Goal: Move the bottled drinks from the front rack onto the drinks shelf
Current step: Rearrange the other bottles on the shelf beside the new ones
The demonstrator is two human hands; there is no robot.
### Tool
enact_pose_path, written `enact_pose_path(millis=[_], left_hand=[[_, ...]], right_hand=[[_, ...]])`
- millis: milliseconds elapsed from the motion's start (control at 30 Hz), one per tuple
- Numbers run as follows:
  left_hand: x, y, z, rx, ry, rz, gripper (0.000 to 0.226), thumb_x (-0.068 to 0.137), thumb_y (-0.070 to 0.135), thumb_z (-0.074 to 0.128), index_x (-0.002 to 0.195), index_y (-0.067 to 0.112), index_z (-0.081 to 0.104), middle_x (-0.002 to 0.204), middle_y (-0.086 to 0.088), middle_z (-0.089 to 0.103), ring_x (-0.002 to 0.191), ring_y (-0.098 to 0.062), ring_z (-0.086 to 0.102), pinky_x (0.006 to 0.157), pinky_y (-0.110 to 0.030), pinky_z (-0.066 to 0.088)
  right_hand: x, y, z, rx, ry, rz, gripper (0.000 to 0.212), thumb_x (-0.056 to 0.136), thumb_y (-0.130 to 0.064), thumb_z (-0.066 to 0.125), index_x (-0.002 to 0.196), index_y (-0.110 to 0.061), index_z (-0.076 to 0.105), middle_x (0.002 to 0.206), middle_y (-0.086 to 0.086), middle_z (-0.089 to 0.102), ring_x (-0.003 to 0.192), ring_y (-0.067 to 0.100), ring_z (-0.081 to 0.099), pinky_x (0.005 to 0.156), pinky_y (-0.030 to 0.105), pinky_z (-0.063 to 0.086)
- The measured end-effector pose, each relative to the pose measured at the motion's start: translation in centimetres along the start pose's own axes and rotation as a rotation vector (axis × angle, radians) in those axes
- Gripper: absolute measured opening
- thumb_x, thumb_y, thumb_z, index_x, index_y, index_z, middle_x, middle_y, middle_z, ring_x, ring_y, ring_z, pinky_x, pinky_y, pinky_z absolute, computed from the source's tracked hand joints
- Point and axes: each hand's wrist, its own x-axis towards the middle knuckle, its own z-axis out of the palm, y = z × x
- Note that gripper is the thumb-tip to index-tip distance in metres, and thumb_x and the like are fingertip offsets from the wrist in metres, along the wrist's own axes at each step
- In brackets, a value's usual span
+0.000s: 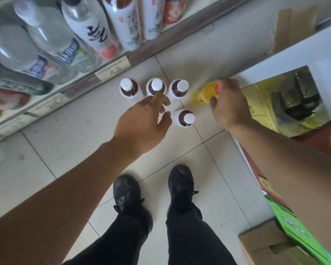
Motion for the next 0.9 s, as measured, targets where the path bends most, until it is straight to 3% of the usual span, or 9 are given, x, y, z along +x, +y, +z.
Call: enact_pose_path(millis=[300,500,733,900], left_hand=[[-1.8,0.5,-1.2,-0.002,0.011,-0.003,0.025,0.095,0.032,0.051,0.119,0.026,0.056,0.106,0.011,0.064,0.096,-0.013,0.062,0.073,-0.027,0.044],[-5.2,2.3,-4.1,-0.028,0.018,-0.031,0.025,0.095,0.029,0.052,0.119,0.025,0.058,0.106,0.009,0.066,0.096,-0.013,0.062,0.077,-0.028,0.047],[-10.4,8.9,-11.8,-0.078,0.04,-0.017,0.023,0.095,0.025,0.053,0.116,0.025,0.063,0.103,0.009,0.066,0.094,-0.013,0.063,0.082,-0.033,0.052],[-13.4,14.7,-19.5,-0.096,0.058,0.039,0.022,0.094,0.023,0.053,0.113,0.026,0.063,0.102,0.009,0.065,0.095,-0.014,0.065,0.083,-0.038,0.054]], right_hand=[[0.0,0.3,-0.3,-0.08,-0.01,-0.018,0.026,0.091,-0.001,0.052,0.117,-0.002,0.052,0.109,0.025,0.05,0.087,0.046,0.057,0.071,0.041,0.044],[-3.3,-0.1,-4.3,-0.062,0.073,-0.067,0.031,0.094,-0.008,0.053,0.125,-0.003,0.054,0.114,0.025,0.053,0.093,0.044,0.055,0.074,0.04,0.041],[-10.2,-4.0,-15.9,0.051,0.253,-0.242,0.034,0.085,-0.006,0.054,0.119,-0.001,0.058,0.111,0.021,0.058,0.099,0.04,0.056,0.083,0.042,0.045],[-15.7,-10.3,-28.5,0.19,0.322,-0.357,0.039,0.082,-0.001,0.056,0.121,0.0,0.058,0.113,0.018,0.058,0.104,0.033,0.051,0.091,0.034,0.04]])
